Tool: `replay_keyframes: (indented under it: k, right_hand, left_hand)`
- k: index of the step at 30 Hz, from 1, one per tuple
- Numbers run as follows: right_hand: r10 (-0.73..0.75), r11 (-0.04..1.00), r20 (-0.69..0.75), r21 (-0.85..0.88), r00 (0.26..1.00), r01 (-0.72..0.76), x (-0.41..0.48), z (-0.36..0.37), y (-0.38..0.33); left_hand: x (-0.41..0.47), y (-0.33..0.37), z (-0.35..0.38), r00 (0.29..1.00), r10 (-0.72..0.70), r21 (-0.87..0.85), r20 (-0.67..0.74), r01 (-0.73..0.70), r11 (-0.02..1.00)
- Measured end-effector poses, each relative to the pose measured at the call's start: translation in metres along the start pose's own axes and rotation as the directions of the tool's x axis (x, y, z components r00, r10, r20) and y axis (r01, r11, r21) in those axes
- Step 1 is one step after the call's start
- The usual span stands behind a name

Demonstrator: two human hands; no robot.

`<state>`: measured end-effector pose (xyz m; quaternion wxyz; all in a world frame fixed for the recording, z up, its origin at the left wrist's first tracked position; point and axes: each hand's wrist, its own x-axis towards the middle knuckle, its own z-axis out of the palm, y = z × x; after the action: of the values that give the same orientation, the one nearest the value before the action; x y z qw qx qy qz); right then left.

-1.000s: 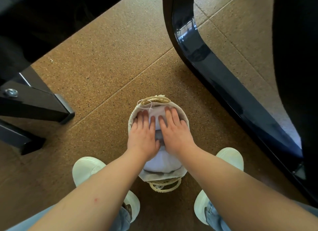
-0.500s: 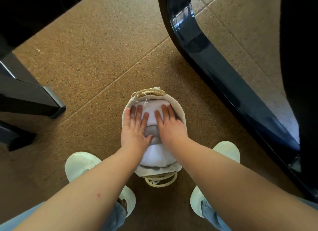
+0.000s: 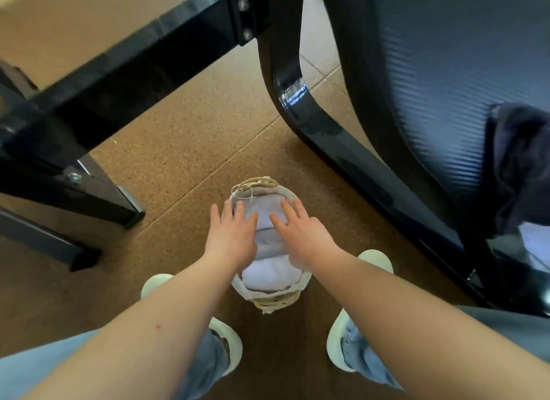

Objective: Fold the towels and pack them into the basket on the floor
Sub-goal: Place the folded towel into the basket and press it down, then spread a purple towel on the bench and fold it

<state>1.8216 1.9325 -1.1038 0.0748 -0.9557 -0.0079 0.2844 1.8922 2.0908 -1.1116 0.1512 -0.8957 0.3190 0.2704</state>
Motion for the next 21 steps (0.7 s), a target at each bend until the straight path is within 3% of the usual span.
replay_keyframes:
  k: [15,21]
  right_hand:
    - [0.132,0.990,-0.284,0.079,0.950,-0.114,-0.136,-0.105,-0.005]
    - [0.214,0.975,-0.410,0.140,0.887,-0.170,-0.204,-0.146,0.013]
  left_hand:
    - [-0.118,0.045,-0.121,0.933,0.072,-0.070,-0.353,-0.103,0.992]
    - [-0.150,0.081,-0.172,0.847,0.163,-0.047,-0.507,-0.216,0.975]
